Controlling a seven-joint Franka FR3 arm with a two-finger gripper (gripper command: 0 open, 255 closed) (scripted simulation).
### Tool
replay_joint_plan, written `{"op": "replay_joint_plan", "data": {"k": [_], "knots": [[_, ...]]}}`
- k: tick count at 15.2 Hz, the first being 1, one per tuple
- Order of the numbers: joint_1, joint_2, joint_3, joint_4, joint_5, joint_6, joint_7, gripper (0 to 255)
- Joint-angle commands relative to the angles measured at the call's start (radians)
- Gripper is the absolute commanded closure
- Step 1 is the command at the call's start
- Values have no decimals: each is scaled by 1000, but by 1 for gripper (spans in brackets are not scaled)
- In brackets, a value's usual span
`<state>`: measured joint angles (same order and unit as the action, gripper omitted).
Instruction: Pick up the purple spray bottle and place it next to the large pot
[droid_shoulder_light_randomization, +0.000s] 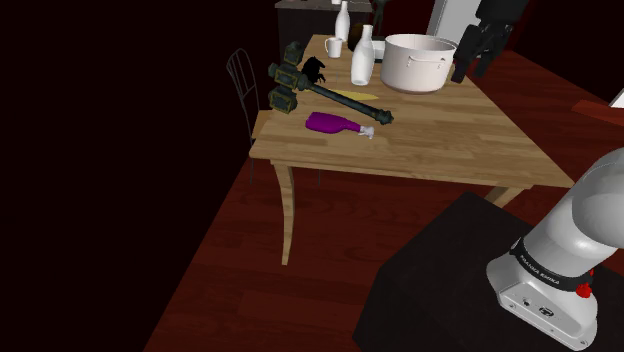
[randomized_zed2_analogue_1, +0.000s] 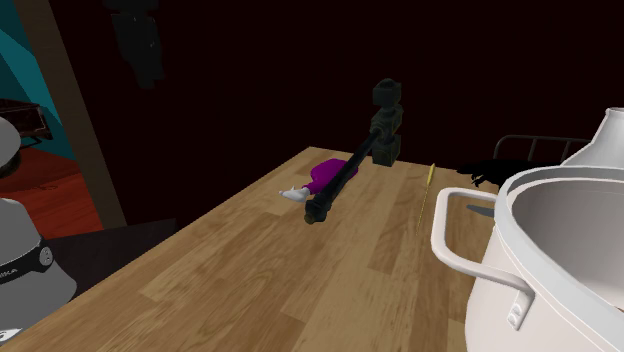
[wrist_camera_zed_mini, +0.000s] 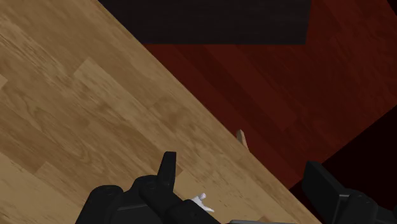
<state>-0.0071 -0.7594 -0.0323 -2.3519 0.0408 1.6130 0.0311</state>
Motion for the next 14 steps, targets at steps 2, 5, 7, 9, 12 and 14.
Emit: {"op": "replay_joint_plan", "data": {"k": [2,5,7,9,12,14], "knots": [[4,24,-11,-7,-4,34,-26,0],[18,104,-44,-19,-13,135,-104,0],[28,164,-65,-19,-14,200,-156,0],[39,228,-85,-11,-12,263,-209,0],[57,331,-113,11,-1,350,-289,0],[70,403,-130,35,12,403,-344,0]]}}
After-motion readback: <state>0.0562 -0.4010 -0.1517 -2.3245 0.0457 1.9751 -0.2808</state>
